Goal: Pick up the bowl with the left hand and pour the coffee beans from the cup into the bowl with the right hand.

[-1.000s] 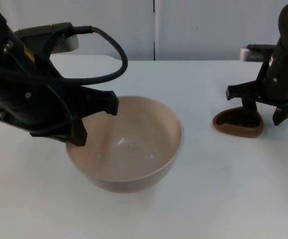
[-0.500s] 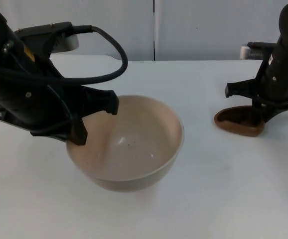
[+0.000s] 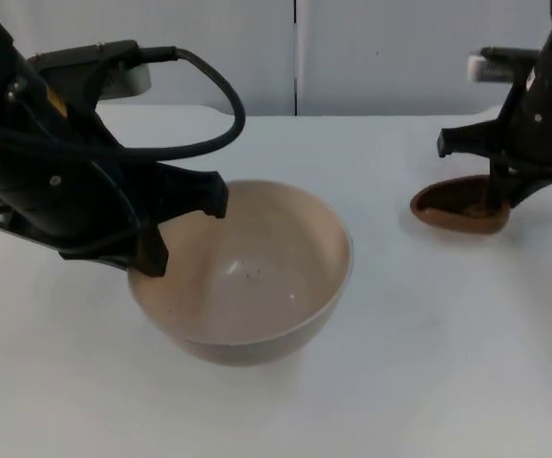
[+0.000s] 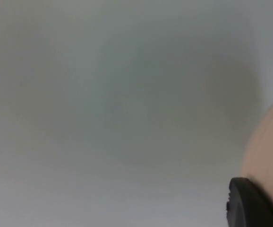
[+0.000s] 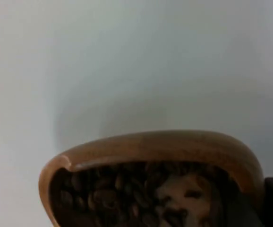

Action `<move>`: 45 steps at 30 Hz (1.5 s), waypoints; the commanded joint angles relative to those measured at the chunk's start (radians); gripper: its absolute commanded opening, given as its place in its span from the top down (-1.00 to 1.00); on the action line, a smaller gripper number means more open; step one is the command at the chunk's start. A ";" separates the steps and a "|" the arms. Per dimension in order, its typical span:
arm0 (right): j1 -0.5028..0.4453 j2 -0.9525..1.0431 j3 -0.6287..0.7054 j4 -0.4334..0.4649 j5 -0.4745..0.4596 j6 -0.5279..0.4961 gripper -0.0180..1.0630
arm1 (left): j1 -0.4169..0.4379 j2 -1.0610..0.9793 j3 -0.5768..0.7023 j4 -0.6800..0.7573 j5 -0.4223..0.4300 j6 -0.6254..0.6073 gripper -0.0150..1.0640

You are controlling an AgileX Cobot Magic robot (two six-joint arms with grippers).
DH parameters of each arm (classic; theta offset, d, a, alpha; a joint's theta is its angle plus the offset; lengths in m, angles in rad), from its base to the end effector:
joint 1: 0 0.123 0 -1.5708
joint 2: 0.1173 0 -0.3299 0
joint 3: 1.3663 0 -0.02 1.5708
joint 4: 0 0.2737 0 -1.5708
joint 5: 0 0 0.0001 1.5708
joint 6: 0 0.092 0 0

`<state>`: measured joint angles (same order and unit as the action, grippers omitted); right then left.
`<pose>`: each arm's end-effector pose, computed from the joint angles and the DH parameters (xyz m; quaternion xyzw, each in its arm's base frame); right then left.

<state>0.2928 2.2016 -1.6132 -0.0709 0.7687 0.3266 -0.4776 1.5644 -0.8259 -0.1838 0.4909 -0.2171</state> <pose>0.4813 0.1404 0.1631 -0.0048 0.9883 0.0188 0.1512 0.2671 -0.1472 0.2177 0.0571 0.9738 -0.1280 0.1789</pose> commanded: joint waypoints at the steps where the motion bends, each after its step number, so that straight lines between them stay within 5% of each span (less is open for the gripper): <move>1: 0.007 -0.059 0.001 0.002 0.037 -0.036 0.97 | 0.001 -0.009 0.004 -0.014 -0.010 -0.005 0.98; 26: 0.007 -0.422 0.001 0.173 0.445 -0.320 0.97 | 0.001 -0.009 0.004 -0.009 -0.004 -0.005 0.98; 45: 0.042 -0.422 0.001 0.178 0.452 -0.319 0.97 | 0.001 -0.009 0.004 -0.007 -0.009 -0.005 0.98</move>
<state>0.3304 1.7925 -1.6114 0.1047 1.2132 0.0000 -0.4776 1.5644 -0.8259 -0.1838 0.4890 -0.2171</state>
